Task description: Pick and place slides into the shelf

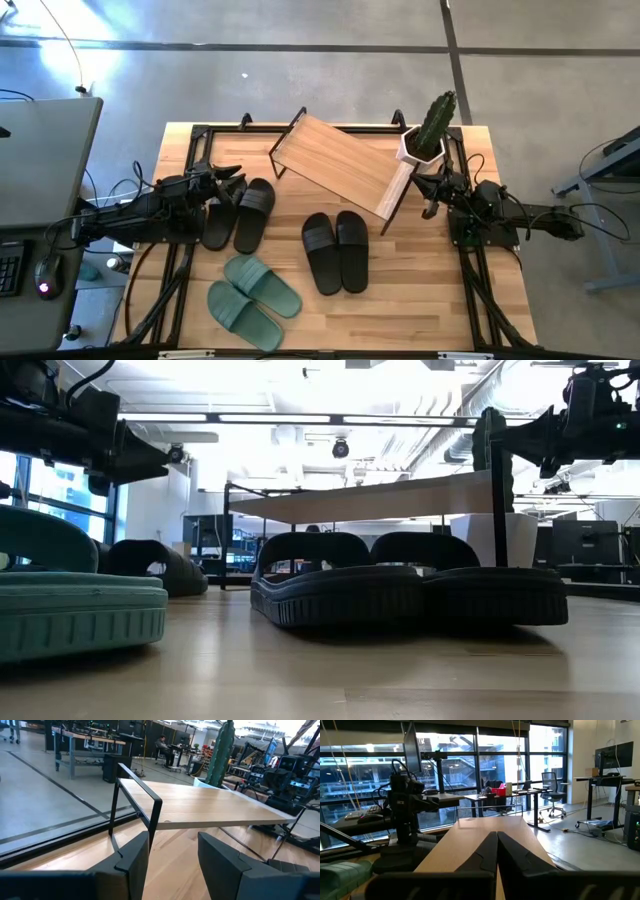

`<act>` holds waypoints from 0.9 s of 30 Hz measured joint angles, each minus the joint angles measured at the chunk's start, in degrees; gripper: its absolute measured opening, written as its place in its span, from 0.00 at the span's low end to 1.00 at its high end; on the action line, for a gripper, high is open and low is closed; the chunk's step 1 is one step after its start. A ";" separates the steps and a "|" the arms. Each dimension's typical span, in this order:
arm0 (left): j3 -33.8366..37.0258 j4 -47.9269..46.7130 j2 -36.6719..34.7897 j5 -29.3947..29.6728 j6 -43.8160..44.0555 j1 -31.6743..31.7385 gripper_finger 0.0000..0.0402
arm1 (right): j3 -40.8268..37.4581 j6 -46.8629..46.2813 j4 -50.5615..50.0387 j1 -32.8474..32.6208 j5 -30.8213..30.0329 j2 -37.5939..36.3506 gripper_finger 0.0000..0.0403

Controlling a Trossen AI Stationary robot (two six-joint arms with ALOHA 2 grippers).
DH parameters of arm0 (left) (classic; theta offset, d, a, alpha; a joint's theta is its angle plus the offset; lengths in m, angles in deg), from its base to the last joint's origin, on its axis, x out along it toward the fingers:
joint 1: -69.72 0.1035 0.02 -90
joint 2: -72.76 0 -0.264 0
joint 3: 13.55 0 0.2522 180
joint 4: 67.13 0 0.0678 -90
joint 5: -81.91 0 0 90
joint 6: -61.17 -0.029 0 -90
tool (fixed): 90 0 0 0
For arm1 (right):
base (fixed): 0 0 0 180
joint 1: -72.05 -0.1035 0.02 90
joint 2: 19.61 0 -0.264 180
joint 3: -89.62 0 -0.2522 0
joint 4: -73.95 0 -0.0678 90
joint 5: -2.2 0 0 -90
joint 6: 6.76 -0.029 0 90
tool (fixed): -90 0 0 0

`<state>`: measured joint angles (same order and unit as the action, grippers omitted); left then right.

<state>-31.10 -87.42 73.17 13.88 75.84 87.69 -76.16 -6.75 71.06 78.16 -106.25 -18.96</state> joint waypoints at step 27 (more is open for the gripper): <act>0.00 46.07 0.09 -27.16 47.71 0.00 0.38 | 0.01 -0.09 0.09 0.00 0.02 0.00 0.00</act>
<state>-31.10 -41.35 73.25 -13.28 123.55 87.69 -76.15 -6.83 71.15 78.16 -106.23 -18.96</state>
